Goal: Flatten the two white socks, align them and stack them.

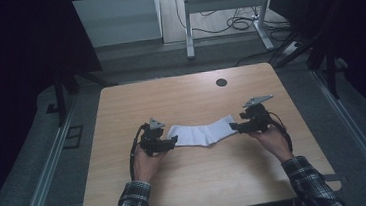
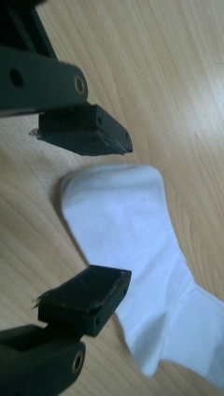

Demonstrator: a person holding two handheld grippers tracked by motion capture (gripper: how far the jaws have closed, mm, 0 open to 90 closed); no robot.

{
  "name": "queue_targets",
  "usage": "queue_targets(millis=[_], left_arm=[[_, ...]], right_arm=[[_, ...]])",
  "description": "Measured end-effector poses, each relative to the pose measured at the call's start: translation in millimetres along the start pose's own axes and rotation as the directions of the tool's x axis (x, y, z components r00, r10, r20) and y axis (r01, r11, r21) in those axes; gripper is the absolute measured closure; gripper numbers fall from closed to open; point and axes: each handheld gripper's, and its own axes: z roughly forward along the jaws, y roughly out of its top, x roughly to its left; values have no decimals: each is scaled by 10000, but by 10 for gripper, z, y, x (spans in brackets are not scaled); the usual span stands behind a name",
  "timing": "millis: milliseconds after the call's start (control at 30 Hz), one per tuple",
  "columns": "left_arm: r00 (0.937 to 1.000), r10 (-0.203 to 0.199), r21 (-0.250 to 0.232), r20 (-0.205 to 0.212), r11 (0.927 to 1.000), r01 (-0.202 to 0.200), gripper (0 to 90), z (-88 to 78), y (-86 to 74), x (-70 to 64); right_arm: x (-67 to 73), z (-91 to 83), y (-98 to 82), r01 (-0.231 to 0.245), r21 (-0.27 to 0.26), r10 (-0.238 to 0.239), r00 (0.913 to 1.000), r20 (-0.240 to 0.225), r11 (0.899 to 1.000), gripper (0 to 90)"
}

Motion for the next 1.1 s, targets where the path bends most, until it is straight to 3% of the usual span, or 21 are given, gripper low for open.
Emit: queue_targets(millis=[133,367,600,700,1100], left_arm=[[9999,-58,-128,128,9999,60,287,-101,-24,-23],[9996,230,-256,166,9994,-226,218,-295,-76,-102],[9991,372,-278,196,9989,-367,187,-453,-220,-178],[9988,433,-205,237,9989,-429,170,-490,-285,-196],[9989,63,33,462,10000,-65,145,-507,-660,-227]], right_arm=[[34,-88,7,182,64,-182,9998,-6,9998,288],[134,-257,-6,598,-62,-599,9982,-53,9982,240],[201,-376,-131,739,-176,-743,9970,-239,9971,193],[203,-406,-200,708,-161,-712,9971,-271,9974,172],[261,-428,-488,854,22,-854,9960,-259,9963,101]])
